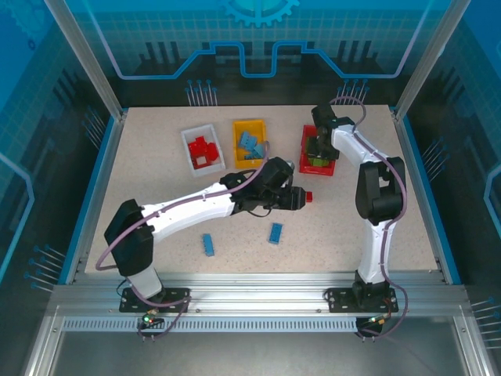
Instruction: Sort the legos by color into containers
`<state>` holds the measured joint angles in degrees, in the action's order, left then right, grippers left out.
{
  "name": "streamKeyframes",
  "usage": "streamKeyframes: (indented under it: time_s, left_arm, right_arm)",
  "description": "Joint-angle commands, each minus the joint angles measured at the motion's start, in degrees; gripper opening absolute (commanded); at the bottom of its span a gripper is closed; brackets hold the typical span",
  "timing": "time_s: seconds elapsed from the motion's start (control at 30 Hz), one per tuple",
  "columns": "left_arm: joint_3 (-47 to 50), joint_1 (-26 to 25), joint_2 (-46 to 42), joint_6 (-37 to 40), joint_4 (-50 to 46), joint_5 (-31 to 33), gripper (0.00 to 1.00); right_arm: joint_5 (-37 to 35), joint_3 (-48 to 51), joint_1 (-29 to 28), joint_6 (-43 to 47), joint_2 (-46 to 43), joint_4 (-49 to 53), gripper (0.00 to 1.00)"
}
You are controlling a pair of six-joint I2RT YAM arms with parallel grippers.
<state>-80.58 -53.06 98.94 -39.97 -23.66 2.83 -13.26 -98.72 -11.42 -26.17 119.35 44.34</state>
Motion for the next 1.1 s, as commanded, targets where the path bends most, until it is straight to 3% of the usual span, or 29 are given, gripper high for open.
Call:
streamKeyframes:
  time_s: [0.0,0.27,0.53,0.8,1.07]
  left_arm:
    - [-2.9,-0.4,2.4,1.2,0.3,0.8,0.6]
    - [-7.4,-0.3,8.2,-0.6,-1.7,1.9,0.68]
    - [-21.0,-0.2,21.7,-0.7,-6.9,4.3,0.74]
    - [-33.2,0.4,33.9,1.3,-11.8,8.5,0.78]
    - [-41.5,0.7,42.2,3.0,-14.9,10.3,0.77]
  right_arm:
    - [-0.1,-1.1,-0.2,-0.3,-2.6,1.2,0.52]
    - [-3.3,4.6,-1.9,-1.0,-18.3,0.0,0.53]
    - [-1.7,28.4,-2.2,-3.0,-47.2,-6.2,0.6]
    - [1.8,46.7,-3.3,-6.5,-75.1,-5.8,0.66]
    - [4.1,50.5,-3.7,-8.0,-82.3,-0.8,0.65]
